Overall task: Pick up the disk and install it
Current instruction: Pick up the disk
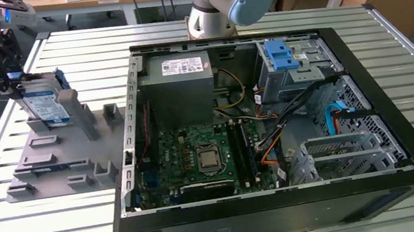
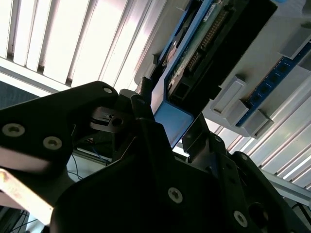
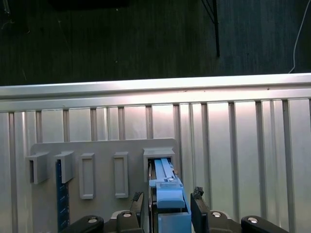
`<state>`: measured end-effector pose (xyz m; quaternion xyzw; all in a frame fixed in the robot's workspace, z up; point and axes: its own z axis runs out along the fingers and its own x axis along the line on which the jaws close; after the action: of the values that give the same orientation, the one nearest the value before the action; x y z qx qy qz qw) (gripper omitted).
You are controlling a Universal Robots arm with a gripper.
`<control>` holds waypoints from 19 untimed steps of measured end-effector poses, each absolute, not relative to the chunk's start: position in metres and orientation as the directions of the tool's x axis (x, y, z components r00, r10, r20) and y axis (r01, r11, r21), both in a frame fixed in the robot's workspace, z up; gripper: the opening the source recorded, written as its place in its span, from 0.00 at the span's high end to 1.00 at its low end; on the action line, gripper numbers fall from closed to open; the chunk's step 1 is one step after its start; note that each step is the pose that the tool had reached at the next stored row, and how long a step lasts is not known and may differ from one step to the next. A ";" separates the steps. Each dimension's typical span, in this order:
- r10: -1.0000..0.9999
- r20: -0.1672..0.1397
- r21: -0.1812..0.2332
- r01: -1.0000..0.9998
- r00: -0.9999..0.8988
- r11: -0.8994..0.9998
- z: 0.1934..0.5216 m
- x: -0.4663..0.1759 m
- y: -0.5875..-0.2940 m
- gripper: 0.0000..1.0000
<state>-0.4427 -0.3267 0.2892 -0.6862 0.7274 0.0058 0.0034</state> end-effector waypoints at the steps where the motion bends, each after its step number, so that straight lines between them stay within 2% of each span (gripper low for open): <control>1: -0.998 -0.013 0.004 -0.998 -0.058 0.058 0.289 -0.443 -0.327 0.50; 12: -0.998 -0.013 0.004 -0.998 -0.058 0.058 0.289 -0.443 -0.327 0.50; 14: -0.998 -0.013 0.003 -0.998 -0.058 0.058 0.289 -0.443 -0.327 0.51; 15: -0.998 -0.013 0.004 -0.998 -0.058 0.058 0.289 -0.443 -0.327 0.58; 19: -0.998 -0.013 0.004 -0.998 -0.058 0.058 0.289 -0.443 -0.327 0.60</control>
<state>-0.4427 -0.3267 0.2886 -0.6862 0.7274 0.0057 0.0035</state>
